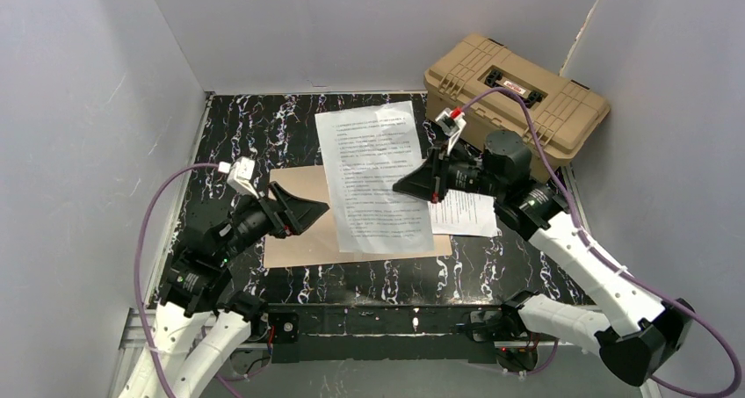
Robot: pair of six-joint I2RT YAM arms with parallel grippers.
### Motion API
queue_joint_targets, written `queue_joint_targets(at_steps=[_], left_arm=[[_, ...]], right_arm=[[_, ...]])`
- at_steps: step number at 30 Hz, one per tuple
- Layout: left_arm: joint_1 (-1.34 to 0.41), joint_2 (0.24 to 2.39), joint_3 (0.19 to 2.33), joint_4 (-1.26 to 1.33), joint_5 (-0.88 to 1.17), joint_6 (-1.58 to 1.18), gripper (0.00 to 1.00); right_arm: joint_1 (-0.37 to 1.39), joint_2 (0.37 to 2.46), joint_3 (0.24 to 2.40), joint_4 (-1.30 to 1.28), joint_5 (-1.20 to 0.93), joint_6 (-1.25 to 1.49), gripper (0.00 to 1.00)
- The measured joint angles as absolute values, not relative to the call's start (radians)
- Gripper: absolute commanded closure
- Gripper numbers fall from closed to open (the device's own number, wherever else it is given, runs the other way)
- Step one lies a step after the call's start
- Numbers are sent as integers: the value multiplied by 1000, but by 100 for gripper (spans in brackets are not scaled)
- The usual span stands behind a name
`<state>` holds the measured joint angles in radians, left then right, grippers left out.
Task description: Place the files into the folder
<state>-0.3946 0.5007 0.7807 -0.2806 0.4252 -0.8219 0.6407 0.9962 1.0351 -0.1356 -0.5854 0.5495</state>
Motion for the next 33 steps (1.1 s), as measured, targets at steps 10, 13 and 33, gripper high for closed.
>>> queue_joint_targets(at_steps=[10,13,33], left_arm=[[-394,505,820,-722,-10,-772,2],[-394,522,784,-757,-84,-786,2],[-308,790,637,-599,-345,-914,2]], right_arm=[[641,1190,1089,-86,-579,518,99],[641,1259,1112,-48,-582,519,99],[641,1647,1251,161,-604,516,99]])
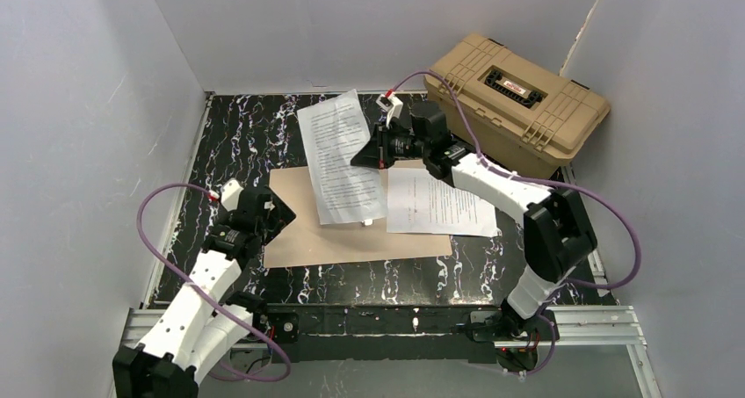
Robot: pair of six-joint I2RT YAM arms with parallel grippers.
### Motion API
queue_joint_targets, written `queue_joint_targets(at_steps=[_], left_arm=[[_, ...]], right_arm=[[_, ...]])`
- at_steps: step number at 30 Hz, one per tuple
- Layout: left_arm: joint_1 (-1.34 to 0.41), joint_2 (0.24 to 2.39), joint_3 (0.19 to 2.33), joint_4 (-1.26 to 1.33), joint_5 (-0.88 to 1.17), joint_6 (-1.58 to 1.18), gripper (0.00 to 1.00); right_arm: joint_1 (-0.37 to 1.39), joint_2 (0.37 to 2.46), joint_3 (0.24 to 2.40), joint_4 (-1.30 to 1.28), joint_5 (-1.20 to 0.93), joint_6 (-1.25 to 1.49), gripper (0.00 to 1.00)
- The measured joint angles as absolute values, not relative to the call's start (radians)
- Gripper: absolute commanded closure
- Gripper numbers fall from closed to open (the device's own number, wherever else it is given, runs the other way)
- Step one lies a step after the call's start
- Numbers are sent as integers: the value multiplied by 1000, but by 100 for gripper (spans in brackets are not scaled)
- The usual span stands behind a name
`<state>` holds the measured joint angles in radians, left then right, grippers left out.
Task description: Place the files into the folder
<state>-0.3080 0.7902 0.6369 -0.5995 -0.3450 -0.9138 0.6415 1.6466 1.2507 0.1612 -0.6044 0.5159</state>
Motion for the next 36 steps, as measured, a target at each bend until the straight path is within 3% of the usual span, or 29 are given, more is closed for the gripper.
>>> queue_joint_targets(at_steps=[16,36], left_arm=[[-49,1079,542,-362,-278,-988,2],[25,1229,532,-126,-213,-1034,2]], right_arm=[[641,1869,1371,209,-660,479,99],[641,1948,1385,218,-686,443,99]])
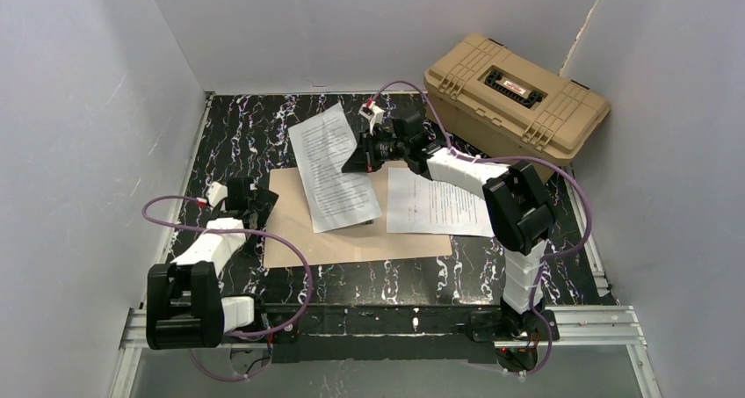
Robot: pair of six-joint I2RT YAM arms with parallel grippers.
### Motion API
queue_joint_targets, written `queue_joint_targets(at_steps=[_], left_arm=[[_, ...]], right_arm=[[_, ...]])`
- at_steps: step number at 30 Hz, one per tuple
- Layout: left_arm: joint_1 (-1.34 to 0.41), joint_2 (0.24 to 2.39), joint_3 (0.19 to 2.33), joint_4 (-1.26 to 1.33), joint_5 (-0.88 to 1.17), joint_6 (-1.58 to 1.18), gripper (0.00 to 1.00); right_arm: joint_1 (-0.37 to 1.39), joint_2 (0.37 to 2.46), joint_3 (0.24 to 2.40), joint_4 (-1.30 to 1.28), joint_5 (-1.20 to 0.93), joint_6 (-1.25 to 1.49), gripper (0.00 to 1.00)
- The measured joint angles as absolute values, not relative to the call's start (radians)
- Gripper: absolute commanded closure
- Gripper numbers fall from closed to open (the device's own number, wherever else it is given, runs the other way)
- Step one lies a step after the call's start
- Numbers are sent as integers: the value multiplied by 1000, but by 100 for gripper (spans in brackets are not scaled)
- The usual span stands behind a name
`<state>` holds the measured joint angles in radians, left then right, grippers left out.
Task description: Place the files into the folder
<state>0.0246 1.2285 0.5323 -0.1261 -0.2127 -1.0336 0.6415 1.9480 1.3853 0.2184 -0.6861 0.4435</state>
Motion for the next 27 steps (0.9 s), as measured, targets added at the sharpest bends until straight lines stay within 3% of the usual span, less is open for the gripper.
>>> queue_joint_targets(at_steps=[27], left_arm=[[31,1269,498,54,-98,-1064,2]], right_arm=[[657,2046,1245,514,-714,668,99]])
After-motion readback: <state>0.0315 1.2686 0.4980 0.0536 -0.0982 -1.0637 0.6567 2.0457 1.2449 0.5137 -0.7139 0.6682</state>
